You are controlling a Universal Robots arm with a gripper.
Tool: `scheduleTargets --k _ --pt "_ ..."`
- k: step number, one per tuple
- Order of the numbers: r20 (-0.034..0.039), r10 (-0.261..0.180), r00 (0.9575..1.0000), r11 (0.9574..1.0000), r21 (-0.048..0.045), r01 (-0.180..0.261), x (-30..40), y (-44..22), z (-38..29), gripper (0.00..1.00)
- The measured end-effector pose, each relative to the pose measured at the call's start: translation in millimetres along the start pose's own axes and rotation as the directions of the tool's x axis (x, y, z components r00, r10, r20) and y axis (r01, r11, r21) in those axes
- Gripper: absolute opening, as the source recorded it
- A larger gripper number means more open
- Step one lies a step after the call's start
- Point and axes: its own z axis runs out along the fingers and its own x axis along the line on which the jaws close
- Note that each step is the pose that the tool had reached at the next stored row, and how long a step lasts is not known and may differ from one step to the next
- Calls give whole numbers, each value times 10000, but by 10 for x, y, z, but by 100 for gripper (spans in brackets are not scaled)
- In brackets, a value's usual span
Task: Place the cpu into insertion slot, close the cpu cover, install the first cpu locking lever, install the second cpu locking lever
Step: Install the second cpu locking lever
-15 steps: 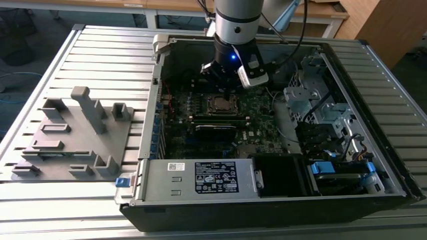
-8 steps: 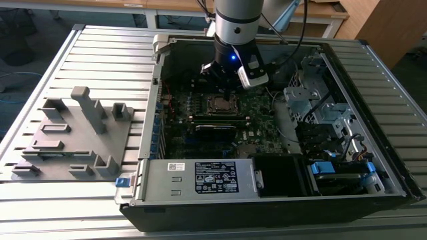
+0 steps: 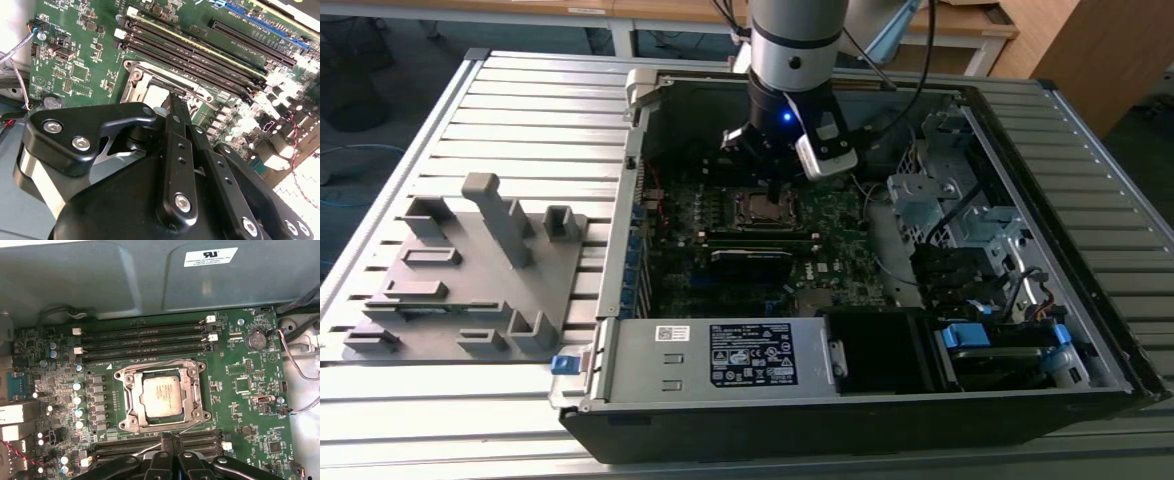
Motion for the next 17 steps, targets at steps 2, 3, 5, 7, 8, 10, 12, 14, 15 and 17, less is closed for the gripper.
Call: scheduleTargets --k 2,3,5,7,8,10,12,14,15,17 --pt "0 2 10000 10000 -1 -2 0 -4 1 10" --pt "0 2 10000 10000 -1 -2 0 -4 2 10" --pt "0 0 10000 10000 0 0 -1 -7 5 10" --pt "0 0 10000 10000 0 0 0 -9 10 10" --pt "0 0 10000 10000 1 0 -1 -9 15 10" --pt "-1 1 10000 10000 1 -1 0 -10 21 10" --pt "-1 0 10000 10000 3 0 0 -10 21 10" --pt "0 0 10000 10000 1 0 0 -10 22 10" --pt "0 0 10000 10000 1 0 0 -10 22 10" --pt "1 1 10000 10000 -4 -1 0 -10 29 10"
